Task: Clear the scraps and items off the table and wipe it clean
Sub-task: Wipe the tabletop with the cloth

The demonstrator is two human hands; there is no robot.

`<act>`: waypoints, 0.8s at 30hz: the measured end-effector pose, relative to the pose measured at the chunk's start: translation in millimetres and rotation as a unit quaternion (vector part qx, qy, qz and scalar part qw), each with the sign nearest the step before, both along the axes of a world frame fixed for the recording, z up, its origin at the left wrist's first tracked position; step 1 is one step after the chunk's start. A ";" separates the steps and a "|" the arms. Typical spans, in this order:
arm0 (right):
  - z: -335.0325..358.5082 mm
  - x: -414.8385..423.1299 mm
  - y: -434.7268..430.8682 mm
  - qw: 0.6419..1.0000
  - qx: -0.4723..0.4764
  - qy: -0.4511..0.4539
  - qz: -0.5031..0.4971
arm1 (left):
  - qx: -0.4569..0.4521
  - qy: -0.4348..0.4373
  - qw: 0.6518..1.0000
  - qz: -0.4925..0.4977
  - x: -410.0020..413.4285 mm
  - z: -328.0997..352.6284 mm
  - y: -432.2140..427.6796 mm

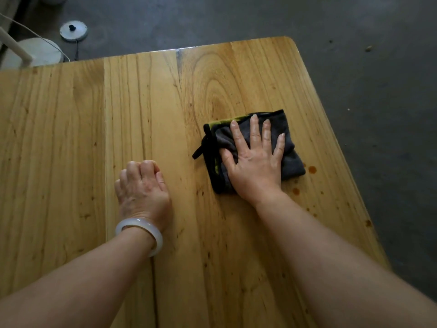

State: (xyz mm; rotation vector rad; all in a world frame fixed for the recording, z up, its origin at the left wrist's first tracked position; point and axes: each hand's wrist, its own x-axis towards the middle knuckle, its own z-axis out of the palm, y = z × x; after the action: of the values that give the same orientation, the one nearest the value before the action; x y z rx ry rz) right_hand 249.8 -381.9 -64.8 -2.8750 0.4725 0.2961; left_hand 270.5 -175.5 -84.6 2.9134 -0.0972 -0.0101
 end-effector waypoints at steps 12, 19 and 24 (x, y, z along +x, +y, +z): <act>-12.8 -54.1 21.2 0.998 -0.005 -0.057 -0.001 | 0.002 -0.007 1.000 -0.001 1.6 0.7 -0.3; -9.0 -12.5 -2.5 1.000 -0.020 -0.019 0.008 | 0.005 -0.009 1.000 -0.004 1.6 0.6 0.1; -6.4 30.5 -25.9 1.000 -0.023 -0.001 -0.002 | 0.008 0.000 1.000 0.001 1.4 1.6 0.5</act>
State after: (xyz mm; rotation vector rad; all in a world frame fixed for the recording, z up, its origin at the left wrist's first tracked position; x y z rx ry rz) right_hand 280.3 -407.8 -71.1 -2.9191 0.4911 0.2847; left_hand 271.9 -175.0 -83.0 2.9285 -0.0939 -0.0099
